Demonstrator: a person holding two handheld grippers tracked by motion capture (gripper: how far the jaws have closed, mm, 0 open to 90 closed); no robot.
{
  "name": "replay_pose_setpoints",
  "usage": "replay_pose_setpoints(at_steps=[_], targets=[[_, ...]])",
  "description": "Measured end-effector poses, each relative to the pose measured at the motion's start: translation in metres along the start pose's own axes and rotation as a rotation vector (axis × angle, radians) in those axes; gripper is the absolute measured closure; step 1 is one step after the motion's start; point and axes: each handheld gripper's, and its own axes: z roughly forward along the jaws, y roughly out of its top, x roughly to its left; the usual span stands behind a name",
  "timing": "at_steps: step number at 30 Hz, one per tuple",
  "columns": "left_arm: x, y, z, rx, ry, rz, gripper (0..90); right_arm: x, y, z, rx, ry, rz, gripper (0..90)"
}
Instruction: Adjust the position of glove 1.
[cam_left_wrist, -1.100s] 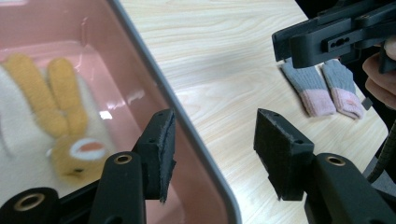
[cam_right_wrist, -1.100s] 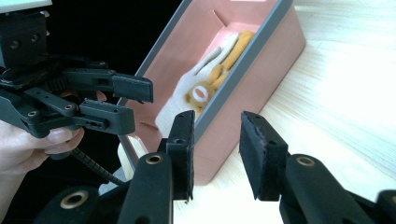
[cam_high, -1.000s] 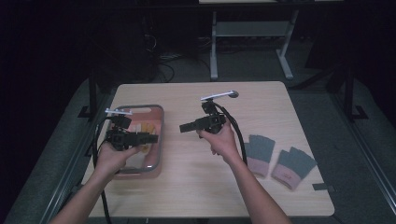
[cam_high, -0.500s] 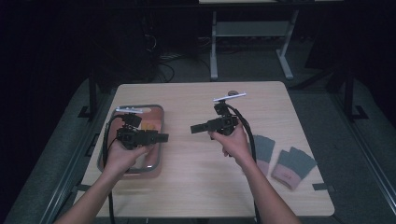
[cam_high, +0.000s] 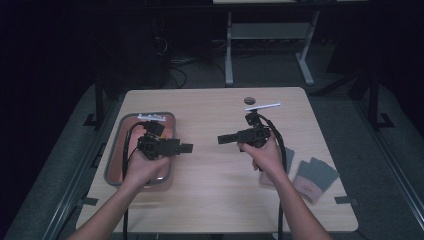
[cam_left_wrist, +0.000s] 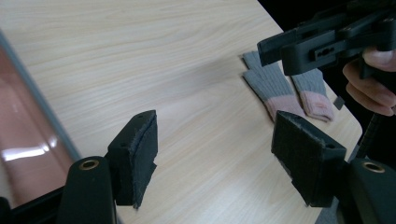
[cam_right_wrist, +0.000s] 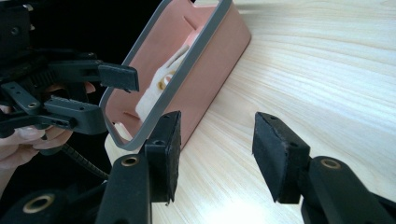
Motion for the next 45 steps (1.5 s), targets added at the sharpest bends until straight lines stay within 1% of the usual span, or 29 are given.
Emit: replay_pose_setpoints(at_steps=[4, 5, 6, 7, 9, 11, 15, 16, 19, 21, 23, 24, 26, 28, 29, 30, 32, 33, 36, 39, 40, 43, 44, 45], targets=[[-0.007, 0.002, 0.006, 0.002, -0.010, 0.010, 31.5, -0.005, -0.005, -0.009, -0.008, -0.013, 0.001, 50.7], [-0.007, 0.002, 0.006, 0.002, -0.010, 0.010, 31.4, -0.005, -0.005, -0.009, -0.008, -0.013, 0.001, 50.7], [-0.011, 0.002, 0.011, 0.003, -0.024, 0.011, 31.0, -0.008, -0.008, -0.015, -0.007, -0.024, 0.003, 49.8], [-0.013, 0.002, 0.013, 0.008, -0.032, 0.011, 30.4, -0.009, -0.009, -0.017, -0.008, -0.027, -0.002, 49.7], [-0.019, 0.002, 0.019, 0.020, -0.047, 0.024, 30.1, -0.011, -0.011, -0.023, -0.014, -0.034, 0.002, 49.6], [-0.023, 0.002, 0.023, 0.022, -0.054, 0.027, 29.9, -0.014, -0.014, -0.029, -0.020, -0.041, 0.000, 49.1], [-0.031, 0.003, 0.031, 0.028, -0.072, 0.033, 29.9, -0.021, -0.021, -0.037, -0.025, -0.055, 0.013, 49.0], [-0.032, 0.003, 0.033, 0.029, -0.074, 0.042, 29.8, -0.023, -0.024, -0.040, -0.025, -0.061, 0.013, 48.9], [-0.038, 0.003, 0.038, 0.031, -0.083, 0.048, 29.5, -0.028, -0.029, -0.046, -0.033, -0.065, 0.024, 48.7], [-0.040, 0.003, 0.040, 0.030, -0.089, 0.051, 29.6, -0.029, -0.030, -0.048, -0.033, -0.069, 0.024, 48.4], [-0.046, 0.003, 0.046, 0.035, -0.101, 0.059, 29.6, -0.033, -0.035, -0.054, -0.030, -0.080, 0.032, 48.4], [-0.047, 0.003, 0.048, 0.036, -0.105, 0.061, 29.6, -0.034, -0.037, -0.056, -0.028, -0.087, 0.028, 48.4], [-0.051, 0.003, 0.051, 0.038, -0.108, 0.070, 29.5, -0.037, -0.040, -0.060, -0.031, -0.095, 0.034, 48.4], [-0.054, 0.003, 0.054, 0.040, -0.100, 0.079, 28.4, -0.040, -0.043, -0.064, -0.029, -0.110, 0.036, 48.3], [-0.056, 0.003, 0.056, 0.042, -0.101, 0.088, 28.2, -0.041, -0.044, -0.067, -0.032, -0.108, 0.042, 48.4], [-0.058, 0.003, 0.057, 0.040, -0.103, 0.090, 28.1, -0.042, -0.045, -0.069, -0.042, -0.108, 0.044, 48.4], [-0.060, 0.003, 0.059, 0.037, -0.107, 0.091, 27.9, -0.043, -0.046, -0.071, -0.041, -0.114, 0.044, 48.4], [-0.062, 0.003, 0.062, 0.037, -0.110, 0.098, 27.9, -0.045, -0.049, -0.075, -0.038, -0.127, 0.043, 48.3], [-0.067, 0.003, 0.067, 0.038, -0.118, 0.107, 27.9, -0.048, -0.053, -0.081, -0.033, -0.148, 0.037, 48.2], [-0.072, 0.002, 0.074, 0.040, -0.131, 0.115, 27.7, -0.053, -0.059, -0.088, -0.044, -0.158, 0.048, 48.0], [-0.074, 0.001, 0.077, 0.042, -0.132, 0.118, 27.5, -0.055, -0.062, -0.091, -0.039, -0.163, 0.051, 47.8], [-0.077, 0.000, 0.083, 0.046, -0.142, 0.122, 27.5, -0.061, -0.069, -0.098, -0.042, -0.179, 0.058, 48.2], [-0.077, 0.000, 0.083, 0.046, -0.142, 0.122, 27.5, -0.063, -0.071, -0.100, -0.046, -0.186, 0.059, 48.2], [-0.079, 0.000, 0.088, 0.052, -0.147, 0.125, 27.3, -0.064, -0.073, -0.102, -0.044, -0.192, 0.061, 48.2]])
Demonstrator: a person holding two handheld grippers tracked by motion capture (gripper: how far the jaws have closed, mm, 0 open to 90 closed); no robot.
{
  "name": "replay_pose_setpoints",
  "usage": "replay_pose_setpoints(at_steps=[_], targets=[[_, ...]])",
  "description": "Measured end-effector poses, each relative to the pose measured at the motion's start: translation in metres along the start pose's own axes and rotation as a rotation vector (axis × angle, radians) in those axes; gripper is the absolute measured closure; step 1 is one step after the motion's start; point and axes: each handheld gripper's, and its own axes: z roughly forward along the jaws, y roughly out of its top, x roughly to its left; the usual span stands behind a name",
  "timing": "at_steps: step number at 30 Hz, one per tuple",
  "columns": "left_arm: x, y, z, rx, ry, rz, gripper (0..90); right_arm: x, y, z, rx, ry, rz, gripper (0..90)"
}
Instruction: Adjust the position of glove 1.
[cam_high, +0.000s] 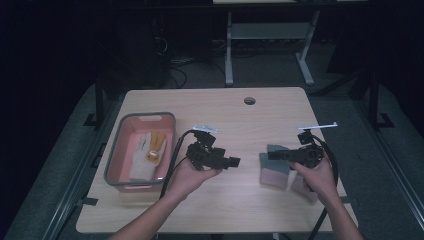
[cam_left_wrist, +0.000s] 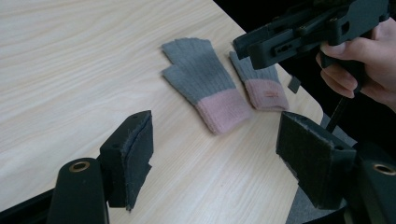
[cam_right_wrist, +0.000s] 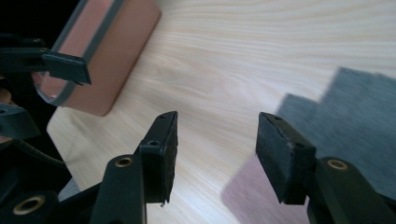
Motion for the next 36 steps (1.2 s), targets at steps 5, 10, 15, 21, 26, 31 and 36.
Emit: replay_pose_setpoints(at_steps=[5, 10, 15, 21, 26, 31, 36], targets=[[-0.005, 0.000, 0.010, -0.001, -0.007, 0.013, 26.9, -0.006, -0.006, -0.006, 0.010, -0.044, -0.005, 48.3], [-0.007, -0.001, 0.017, -0.003, -0.012, 0.020, 26.6, -0.014, -0.013, -0.013, 0.017, -0.085, -0.012, 48.3], [-0.010, -0.003, 0.026, -0.003, -0.013, 0.031, 26.2, -0.021, -0.022, -0.020, 0.018, -0.127, -0.014, 48.3], [-0.017, -0.006, 0.038, -0.005, -0.026, 0.041, 26.0, -0.028, -0.034, -0.026, 0.029, -0.207, -0.026, 48.1], [-0.021, -0.009, 0.046, 0.008, -0.037, 0.050, 25.7, -0.036, -0.044, -0.031, 0.036, -0.266, -0.030, 47.9], [-0.024, -0.011, 0.052, 0.018, -0.042, 0.057, 25.7, -0.043, -0.052, -0.034, 0.051, -0.311, -0.011, 48.0], [-0.024, -0.012, 0.055, 0.021, -0.038, 0.062, 25.7, -0.049, -0.059, -0.040, 0.051, -0.357, -0.004, 48.0]])
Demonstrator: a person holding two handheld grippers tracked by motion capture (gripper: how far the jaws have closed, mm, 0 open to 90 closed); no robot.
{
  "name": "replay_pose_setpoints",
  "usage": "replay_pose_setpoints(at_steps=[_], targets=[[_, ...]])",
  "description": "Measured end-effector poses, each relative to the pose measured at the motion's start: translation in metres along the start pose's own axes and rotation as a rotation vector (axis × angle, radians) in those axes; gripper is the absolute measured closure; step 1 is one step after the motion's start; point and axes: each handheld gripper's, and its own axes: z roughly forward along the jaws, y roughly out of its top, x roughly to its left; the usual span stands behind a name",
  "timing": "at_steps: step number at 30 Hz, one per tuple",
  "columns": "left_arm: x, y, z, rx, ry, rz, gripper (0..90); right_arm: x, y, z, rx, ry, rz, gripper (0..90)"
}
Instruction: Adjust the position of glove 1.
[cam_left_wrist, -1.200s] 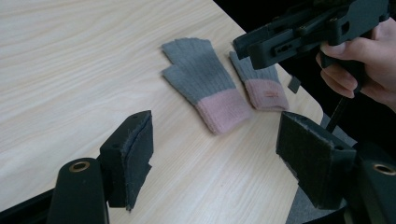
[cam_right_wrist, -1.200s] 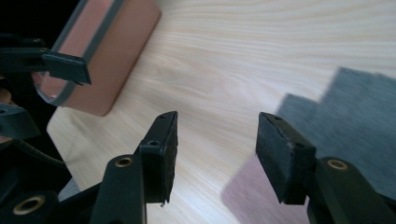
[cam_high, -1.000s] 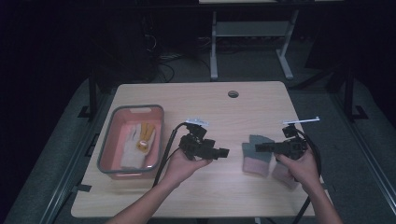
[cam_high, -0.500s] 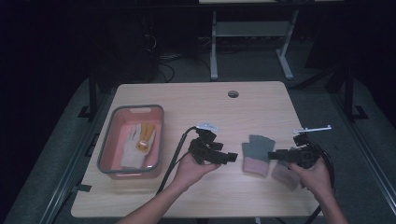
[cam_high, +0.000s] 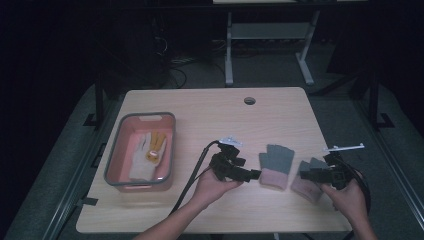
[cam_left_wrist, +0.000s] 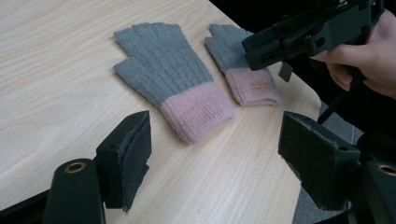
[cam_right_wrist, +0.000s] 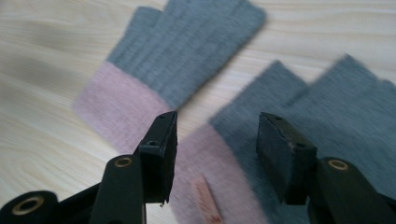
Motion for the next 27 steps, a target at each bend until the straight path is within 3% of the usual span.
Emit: replay_pose_setpoints(at_steps=[5, 12, 17, 27], targets=[[0.000, -0.001, 0.003, 0.003, 0.000, 0.002, 25.2, -0.005, -0.005, -0.002, 0.006, -0.045, 0.001, 48.0], [0.001, -0.002, 0.009, 0.007, -0.006, -0.009, 24.6, -0.005, -0.008, 0.004, 0.041, -0.126, -0.038, 46.9], [0.000, -0.003, 0.013, 0.017, -0.007, -0.009, 24.5, -0.002, -0.009, 0.010, 0.080, -0.157, -0.070, 46.9], [0.000, -0.004, 0.017, 0.031, -0.009, -0.007, 23.8, -0.002, -0.011, 0.013, 0.084, -0.136, -0.062, 61.0]])
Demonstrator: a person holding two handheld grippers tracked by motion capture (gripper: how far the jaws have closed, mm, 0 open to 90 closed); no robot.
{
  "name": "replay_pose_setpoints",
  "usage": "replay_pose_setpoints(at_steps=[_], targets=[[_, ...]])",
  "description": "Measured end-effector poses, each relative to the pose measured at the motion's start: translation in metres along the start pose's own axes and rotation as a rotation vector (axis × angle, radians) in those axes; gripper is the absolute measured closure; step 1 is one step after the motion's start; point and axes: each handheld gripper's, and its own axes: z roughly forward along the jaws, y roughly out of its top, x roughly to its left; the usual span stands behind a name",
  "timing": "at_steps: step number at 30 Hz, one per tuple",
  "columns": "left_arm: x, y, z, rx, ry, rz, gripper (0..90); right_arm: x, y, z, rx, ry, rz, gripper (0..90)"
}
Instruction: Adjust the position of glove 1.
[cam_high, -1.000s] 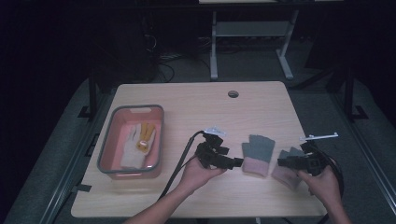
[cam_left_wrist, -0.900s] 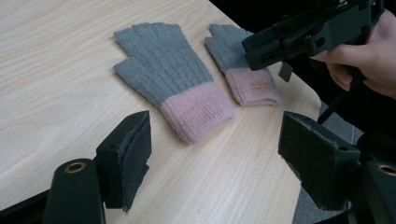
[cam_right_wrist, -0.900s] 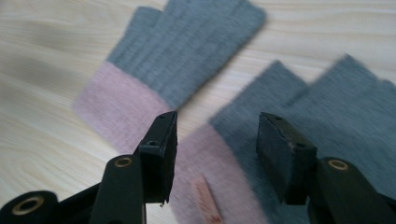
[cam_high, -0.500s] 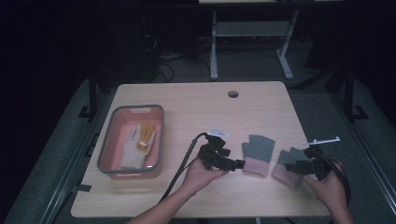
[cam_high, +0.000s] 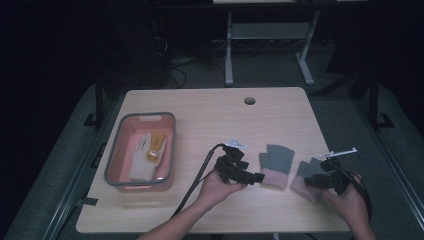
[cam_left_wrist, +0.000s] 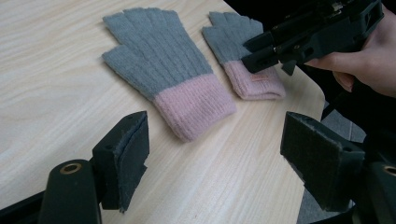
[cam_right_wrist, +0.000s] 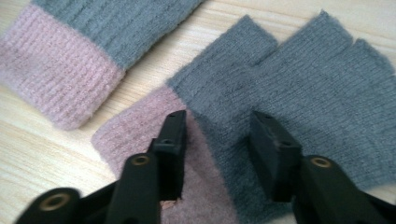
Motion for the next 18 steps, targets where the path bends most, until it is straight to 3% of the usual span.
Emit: replay_pose_setpoints(at_steps=[7, 18], targets=[[0.0011, -0.0021, 0.0023, 0.006, -0.001, -0.007, 23.9, -0.0021, 0.0015, 0.0002, 0.002, 0.047, 0.026, 78.6], [0.0040, -0.0015, -0.0032, 0.002, 0.007, -0.014, 23.9, -0.0031, 0.0017, -0.0082, -0.006, 0.055, 0.022, 82.2]])
